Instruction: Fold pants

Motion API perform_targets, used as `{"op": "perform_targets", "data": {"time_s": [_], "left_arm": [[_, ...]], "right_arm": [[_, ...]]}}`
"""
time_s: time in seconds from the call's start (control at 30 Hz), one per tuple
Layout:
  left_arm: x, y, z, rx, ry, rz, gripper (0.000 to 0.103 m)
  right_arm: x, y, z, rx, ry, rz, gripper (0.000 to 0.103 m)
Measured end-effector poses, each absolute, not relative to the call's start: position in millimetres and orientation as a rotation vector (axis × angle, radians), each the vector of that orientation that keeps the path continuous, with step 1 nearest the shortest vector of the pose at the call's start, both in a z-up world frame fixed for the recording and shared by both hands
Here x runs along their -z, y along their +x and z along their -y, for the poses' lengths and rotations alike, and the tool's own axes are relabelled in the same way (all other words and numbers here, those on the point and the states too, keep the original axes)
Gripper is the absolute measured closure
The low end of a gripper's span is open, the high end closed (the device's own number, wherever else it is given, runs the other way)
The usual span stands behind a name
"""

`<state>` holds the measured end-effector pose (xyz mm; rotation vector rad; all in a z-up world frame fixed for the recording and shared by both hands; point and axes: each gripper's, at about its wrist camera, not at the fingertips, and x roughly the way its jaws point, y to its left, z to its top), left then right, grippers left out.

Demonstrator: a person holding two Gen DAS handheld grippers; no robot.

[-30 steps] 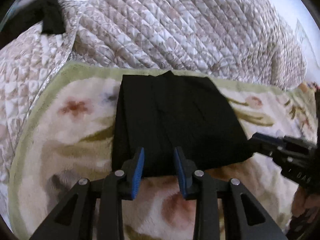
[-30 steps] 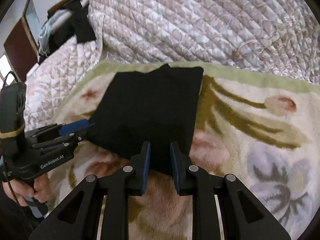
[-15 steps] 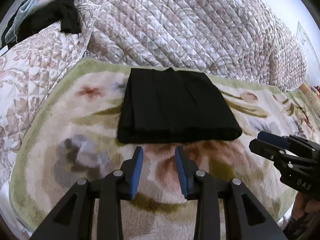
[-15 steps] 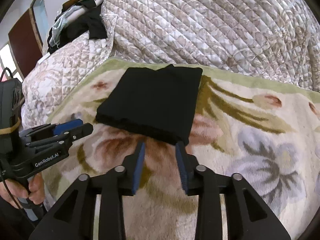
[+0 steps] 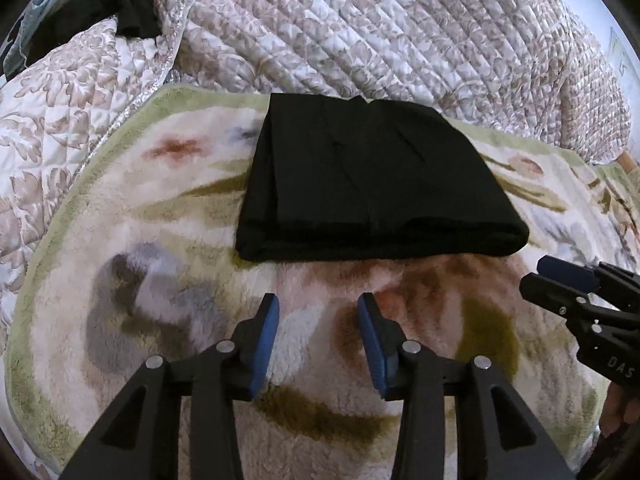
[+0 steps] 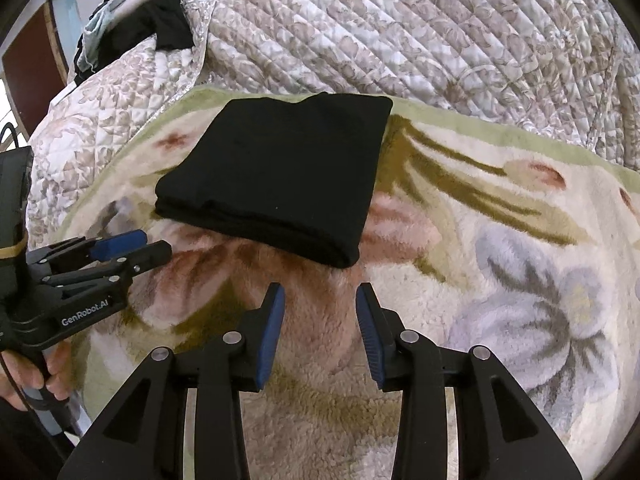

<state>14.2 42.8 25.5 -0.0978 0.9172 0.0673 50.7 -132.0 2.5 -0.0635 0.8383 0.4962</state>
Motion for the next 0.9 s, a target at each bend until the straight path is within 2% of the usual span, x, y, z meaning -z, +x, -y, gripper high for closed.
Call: {"op": "perform_targets", "data": {"time_s": [0.27,0.33,0.67,0.9], "left_arm": [[-20,18,-44,-0.083,-0.088,-0.922,0.047],[-19,19,-46,-0.083,-0.095,-0.921,0.045],[-15,21,-40,-0.061,-0.076,-0.927,0.031],[-15,22,-39,-0.058,-0.074,-0.929,0.03]], "right_arm": [[1,52,125,-0.502,-0.101,-0.834,0.065],[5,54,126,-0.501,-0.095,-0.847,0.059],[13,58,125,-0.5,-0.105,-0.844,0.053],[14,58,124,-0.499,-0.115,-0.843,0.05]]}}
